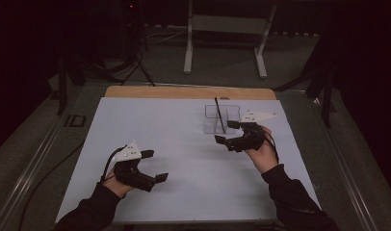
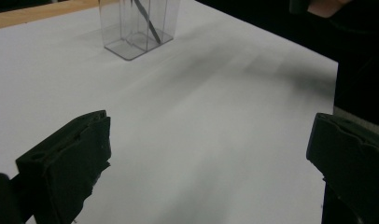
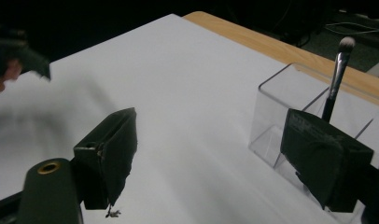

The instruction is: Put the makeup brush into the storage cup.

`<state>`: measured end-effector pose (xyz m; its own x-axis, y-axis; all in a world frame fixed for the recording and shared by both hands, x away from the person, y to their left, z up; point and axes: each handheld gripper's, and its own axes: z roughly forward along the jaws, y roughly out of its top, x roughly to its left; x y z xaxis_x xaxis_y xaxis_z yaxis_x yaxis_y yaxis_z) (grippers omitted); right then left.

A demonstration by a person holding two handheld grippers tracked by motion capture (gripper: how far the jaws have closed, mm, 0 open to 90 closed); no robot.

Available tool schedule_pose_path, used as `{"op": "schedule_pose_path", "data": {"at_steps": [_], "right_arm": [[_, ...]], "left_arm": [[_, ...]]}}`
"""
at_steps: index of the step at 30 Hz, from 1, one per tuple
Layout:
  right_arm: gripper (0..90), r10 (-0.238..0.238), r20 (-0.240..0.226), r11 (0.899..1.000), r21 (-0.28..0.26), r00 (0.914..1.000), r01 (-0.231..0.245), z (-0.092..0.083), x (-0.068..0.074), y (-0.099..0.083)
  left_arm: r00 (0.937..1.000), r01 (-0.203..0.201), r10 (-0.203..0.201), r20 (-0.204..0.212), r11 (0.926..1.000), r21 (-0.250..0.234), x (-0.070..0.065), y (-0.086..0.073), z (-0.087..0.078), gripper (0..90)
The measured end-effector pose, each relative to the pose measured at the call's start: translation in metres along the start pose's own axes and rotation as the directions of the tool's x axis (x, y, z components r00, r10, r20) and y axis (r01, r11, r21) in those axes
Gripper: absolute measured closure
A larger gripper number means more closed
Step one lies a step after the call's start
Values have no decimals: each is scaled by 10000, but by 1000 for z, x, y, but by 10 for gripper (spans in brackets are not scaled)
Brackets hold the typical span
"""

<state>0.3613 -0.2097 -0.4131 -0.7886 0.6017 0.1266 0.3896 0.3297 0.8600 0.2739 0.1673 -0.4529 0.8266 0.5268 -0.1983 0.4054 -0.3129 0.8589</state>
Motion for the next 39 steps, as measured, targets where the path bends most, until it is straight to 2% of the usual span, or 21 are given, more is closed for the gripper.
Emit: {"op": "schedule_pose_path", "data": {"at_steps": [3, 5, 9, 11, 13, 18, 21, 24, 27, 31, 35, 36, 39], "right_arm": [[178, -131, -78, 9999, 22, 9999, 131, -8, 3, -9], [176, -57, -222, 10000, -8, 9997, 57, -11, 4, -13], [171, -187, -388, 9997, 136, 9991, 192, -20, 8, -25], [174, -279, -513, 9996, 13, 9983, 280, -24, 11, -33], [188, -314, -447, 9995, 19, 9985, 315, -28, 11, -38], [190, -203, -727, 9998, 49, 9971, 207, -38, 15, -49], [179, -453, -731, 9988, 138, 9963, 465, -44, 19, -56], [169, -458, -860, 9989, -12, 9952, 458, -49, 21, -64], [160, -759, -811, 9971, -107, 9938, 753, -53, 22, -73], [152, -727, -1065, 9974, -71, 9917, 724, -60, 18, -87], [152, -871, -811, 9960, -284, 9929, 851, -65, 16, -100], [152, -876, -819, 9959, -288, 9928, 855, -66, 15, -101], [155, -788, -957, 9968, -219, 9923, 771, -67, 13, -109]], "left_arm": [[10000, 78, -78, 14, 10000, 0, 3, -4, -4, 11], [9999, 166, -166, 47, 9999, 14, 6, -7, -6, 11], [10000, -18, 19, -25, 9998, 188, 8, -11, -12, 11], [10000, -48, 47, 60, 9999, 156, 8, -13, -14, 11], [9999, -108, 107, 86, 9999, 72, 8, -15, -17, 11], [9998, -213, 212, 41, 9997, 117, 9, -22, -23, 11], [9999, -125, 126, -22, 9999, 94, 11, -26, -27, 11], [10000, -48, 48, -22, 10000, 23, 12, -31, -31, 11], [9999, -160, 160, 26, 9999, -44, 13, -35, -35, 11], [9994, -211, 215, 255, 9996, -161, 13, -41, -40, 11], [9994, -181, 193, 280, 9990, -419, 16, -47, -46, 11], [9995, -194, 208, 232, 9981, -580, 17, -49, -47, 11], [9995, -224, 236, 201, 9980, -585, 17, -53, -48, 11]]}}
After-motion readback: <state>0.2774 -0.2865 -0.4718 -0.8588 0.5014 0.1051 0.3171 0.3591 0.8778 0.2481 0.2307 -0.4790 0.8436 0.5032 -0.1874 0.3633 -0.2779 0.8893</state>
